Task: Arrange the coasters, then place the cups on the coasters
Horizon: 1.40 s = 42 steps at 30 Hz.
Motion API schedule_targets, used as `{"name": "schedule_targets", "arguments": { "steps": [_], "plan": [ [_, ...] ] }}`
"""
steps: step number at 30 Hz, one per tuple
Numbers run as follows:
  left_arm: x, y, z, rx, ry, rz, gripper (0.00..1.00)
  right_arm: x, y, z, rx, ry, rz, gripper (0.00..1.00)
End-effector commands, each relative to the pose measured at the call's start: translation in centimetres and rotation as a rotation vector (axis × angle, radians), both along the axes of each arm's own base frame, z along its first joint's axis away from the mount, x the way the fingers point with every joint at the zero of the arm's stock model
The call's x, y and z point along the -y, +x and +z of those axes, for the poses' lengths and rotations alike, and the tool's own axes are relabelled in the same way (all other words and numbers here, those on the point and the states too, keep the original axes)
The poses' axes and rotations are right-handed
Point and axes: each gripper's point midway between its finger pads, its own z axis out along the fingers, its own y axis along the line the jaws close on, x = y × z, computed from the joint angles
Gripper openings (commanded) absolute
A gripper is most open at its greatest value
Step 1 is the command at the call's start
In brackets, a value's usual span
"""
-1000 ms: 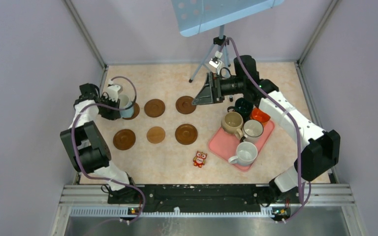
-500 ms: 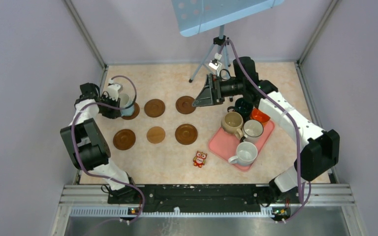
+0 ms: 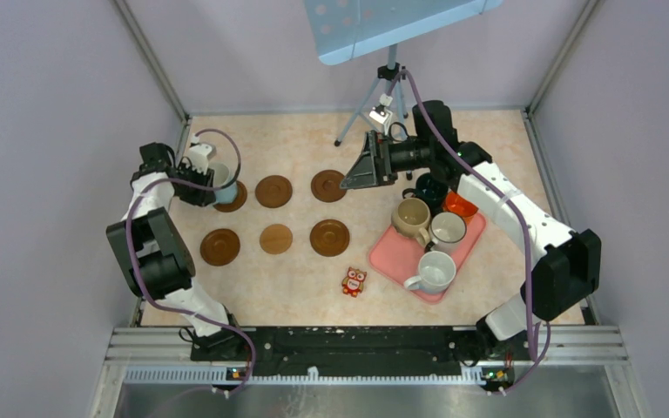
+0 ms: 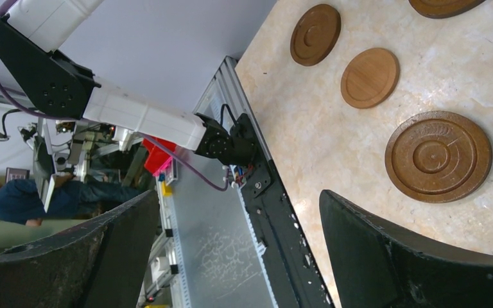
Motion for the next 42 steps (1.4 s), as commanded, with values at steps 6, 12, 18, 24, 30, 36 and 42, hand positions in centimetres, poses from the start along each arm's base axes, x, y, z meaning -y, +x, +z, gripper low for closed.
{"name": "schedule_targets", "arguments": {
  "steps": [6, 12, 18, 24, 30, 36, 42],
  "plan": [
    [0.1, 1.1, 2.8, 0.084, 0.003, -0.021, 0.57, -0.1, -0.3, 0.8, 0.041, 0.011, 0.009, 0.94],
    [0.1, 1.7, 6.0, 0.148, -0.004, 0.02, 0.85, 0.3, 0.0, 0.4, 0.071, -0.032, -0.005, 0.94],
    [2.2, 2.7, 11.8, 0.272, -0.018, -0.006, 0.99, 2.4, 1.1, 0.7, 0.111, -0.076, -0.062, 0.94],
    [8.6, 3.2, 14.0, 0.287, -0.034, -0.119, 0.99, 7.0, 3.3, -0.1, 0.144, -0.156, -0.157, 0.94],
    [20.5, 2.3, 13.8, 0.288, -0.114, -0.328, 0.99, 13.6, 4.8, -1.4, 0.18, -0.252, -0.251, 0.94],
    [31.6, -1.0, 11.4, 0.213, -0.164, -0.539, 0.99, 20.7, 5.2, -3.3, 0.173, -0.33, -0.36, 0.95],
    [40.9, -8.9, 6.4, 0.046, -0.165, -0.821, 0.99, 26.3, 5.3, -4.1, 0.151, -0.302, -0.495, 0.95]
  ]
}}
